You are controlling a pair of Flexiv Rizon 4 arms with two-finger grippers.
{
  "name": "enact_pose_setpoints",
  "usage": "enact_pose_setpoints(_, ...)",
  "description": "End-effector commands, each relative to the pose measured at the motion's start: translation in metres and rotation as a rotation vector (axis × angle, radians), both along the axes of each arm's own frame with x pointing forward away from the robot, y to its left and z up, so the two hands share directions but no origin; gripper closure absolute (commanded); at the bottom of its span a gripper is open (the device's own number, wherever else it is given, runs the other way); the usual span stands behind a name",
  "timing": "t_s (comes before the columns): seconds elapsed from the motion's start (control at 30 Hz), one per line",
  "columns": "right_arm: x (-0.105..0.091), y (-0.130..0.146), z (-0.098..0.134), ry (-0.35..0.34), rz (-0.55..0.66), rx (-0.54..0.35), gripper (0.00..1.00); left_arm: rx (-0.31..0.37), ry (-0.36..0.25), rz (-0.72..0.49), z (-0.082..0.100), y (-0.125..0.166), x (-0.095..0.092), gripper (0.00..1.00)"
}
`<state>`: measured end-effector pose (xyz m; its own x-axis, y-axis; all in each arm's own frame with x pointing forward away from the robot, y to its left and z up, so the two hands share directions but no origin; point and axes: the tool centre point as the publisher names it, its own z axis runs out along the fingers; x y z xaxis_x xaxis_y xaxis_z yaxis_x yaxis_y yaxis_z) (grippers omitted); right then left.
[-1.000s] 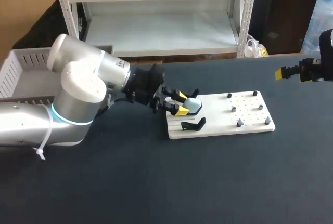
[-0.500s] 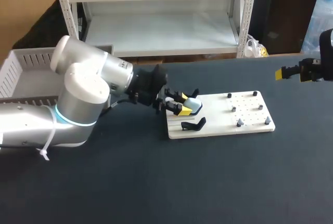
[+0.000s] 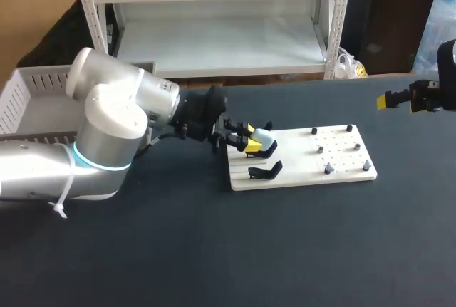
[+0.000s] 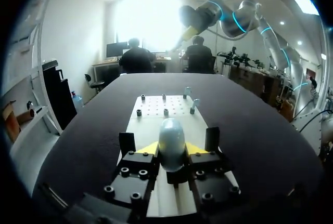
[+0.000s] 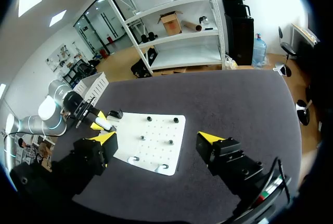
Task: Pick up each earbud case from the left stands, insert the matching earbuds, close the lid, and place the case in the box.
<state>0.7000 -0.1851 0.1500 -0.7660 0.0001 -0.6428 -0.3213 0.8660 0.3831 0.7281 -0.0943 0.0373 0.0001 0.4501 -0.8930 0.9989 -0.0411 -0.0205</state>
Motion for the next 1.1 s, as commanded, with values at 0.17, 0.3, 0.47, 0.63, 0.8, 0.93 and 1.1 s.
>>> enact_pose_setpoints(0.17,0.000,0.000,0.000,0.000,0.000,0.000,0.00,-0.171,-0.069,0.016,0.052,0.015,-0.029,1.00)
enact_pose_setpoints(0.3,0.000,0.000,0.000,0.000,0.000,0.000,0.00,-0.243,-0.079,0.025,0.072,0.014,-0.035,1.00)
enact_pose_setpoints(0.47,0.000,0.000,0.000,0.000,0.000,0.000,0.00,-0.292,-0.079,0.044,0.087,0.017,-0.037,1.00)
enact_pose_setpoints(0.63,0.000,0.000,0.000,0.000,0.000,0.000,0.00,-0.292,-0.079,0.044,0.087,0.017,-0.037,1.00)
enact_pose_setpoints(0.8,0.000,0.000,0.000,0.000,0.000,0.000,0.00,-0.292,-0.079,0.044,0.087,0.017,-0.037,1.00)
enact_pose_setpoints(0.93,0.000,0.000,0.000,0.000,0.000,0.000,0.00,-0.292,-0.079,0.044,0.087,0.017,-0.037,1.00)
enact_pose_setpoints(1.1,0.000,0.000,0.000,0.000,0.000,0.000,0.00,-0.292,-0.079,0.044,0.087,0.017,-0.037,1.00)
